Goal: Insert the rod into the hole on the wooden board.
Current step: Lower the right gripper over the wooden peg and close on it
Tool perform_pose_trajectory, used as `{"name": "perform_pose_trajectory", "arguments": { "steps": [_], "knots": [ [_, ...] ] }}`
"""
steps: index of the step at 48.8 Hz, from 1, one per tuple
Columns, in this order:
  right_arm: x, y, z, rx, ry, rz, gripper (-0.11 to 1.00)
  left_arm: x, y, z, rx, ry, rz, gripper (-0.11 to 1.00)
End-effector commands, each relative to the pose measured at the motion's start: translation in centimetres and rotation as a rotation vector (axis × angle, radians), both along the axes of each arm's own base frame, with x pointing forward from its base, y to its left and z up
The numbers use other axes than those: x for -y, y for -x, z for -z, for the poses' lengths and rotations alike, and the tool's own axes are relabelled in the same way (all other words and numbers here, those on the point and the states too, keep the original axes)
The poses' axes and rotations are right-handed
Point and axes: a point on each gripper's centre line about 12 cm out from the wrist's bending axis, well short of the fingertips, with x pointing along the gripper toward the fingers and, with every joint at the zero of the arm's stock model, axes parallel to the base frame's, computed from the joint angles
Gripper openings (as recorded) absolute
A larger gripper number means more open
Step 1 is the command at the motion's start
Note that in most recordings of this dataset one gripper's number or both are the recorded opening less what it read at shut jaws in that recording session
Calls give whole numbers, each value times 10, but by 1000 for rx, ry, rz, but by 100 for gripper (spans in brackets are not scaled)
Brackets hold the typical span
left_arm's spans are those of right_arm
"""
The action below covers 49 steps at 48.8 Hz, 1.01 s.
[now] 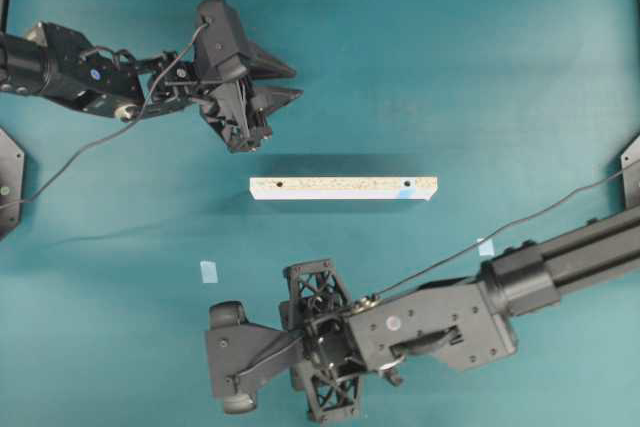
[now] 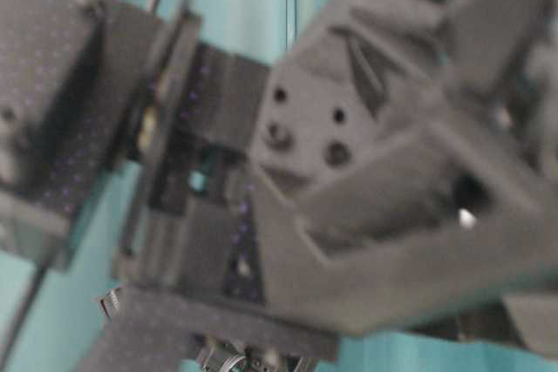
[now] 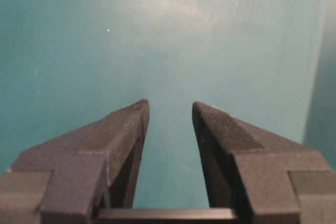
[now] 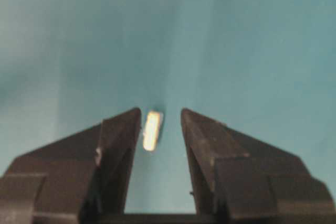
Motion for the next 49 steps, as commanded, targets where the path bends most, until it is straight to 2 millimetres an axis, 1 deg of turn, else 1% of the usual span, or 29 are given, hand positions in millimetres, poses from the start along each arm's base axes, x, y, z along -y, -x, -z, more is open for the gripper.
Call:
{"name": "perform_pose_trajectory", "arguments": {
  "steps": [1,6,18,42,49],
  "knots": [
    [-6,-4,-21,27,-22,15,44,0,-3,-14,42,-11,2,48],
    [-5,-2,-19,-2,-22,39,44,0,-3,-14,42,-10,2,48],
    [-7,1,-3,-64,-37,56,44,0,-4,-15,45,-10,3,47],
    [-9,-4,16,-68,-31,55,44,1,-2,-12,15,2,4,48],
    [-9,-4,18,-68,-22,51,44,2,-2,-10,11,3,4,48]
  ]
}}
